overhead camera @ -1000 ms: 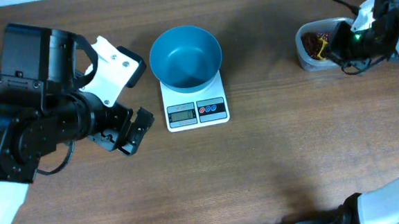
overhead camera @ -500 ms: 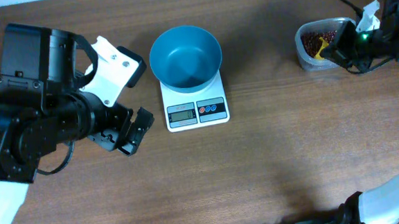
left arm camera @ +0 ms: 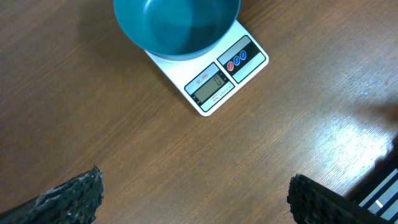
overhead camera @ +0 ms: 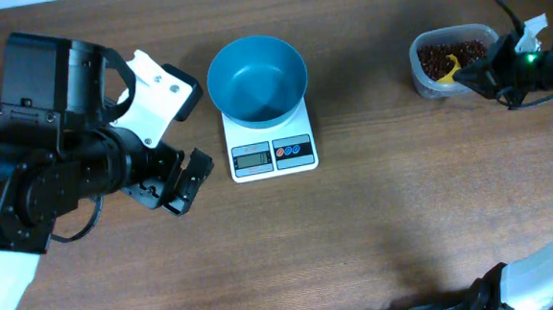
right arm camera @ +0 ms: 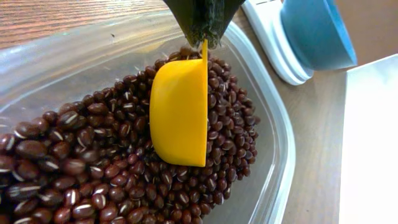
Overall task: Scoop item into bowl and weigh 50g on scale
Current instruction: 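Scoop red beans and lift the filled scoop with the right gripper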
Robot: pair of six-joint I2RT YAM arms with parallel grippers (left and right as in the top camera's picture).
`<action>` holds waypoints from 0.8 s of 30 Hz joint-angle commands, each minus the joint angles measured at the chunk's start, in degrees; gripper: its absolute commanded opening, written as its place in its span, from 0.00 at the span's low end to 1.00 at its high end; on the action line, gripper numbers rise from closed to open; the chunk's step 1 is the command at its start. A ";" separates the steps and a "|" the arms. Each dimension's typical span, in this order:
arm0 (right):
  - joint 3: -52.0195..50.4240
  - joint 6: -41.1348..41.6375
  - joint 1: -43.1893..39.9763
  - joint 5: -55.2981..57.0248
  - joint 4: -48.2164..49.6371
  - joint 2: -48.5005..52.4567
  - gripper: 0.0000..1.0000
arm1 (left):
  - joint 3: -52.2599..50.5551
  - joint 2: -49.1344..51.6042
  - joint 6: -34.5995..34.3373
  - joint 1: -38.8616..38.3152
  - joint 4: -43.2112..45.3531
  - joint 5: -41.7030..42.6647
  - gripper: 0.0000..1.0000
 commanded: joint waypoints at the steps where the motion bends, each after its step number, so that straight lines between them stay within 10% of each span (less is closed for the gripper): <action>1: -0.79 -0.11 -2.71 -4.31 -0.61 0.48 0.04 | 0.90 -0.46 -0.57 -0.20 0.13 -0.20 0.99; 24: -0.79 -3.82 -6.51 -12.72 -0.61 0.48 0.04 | 0.90 -0.46 -0.57 -0.20 0.13 -0.20 0.99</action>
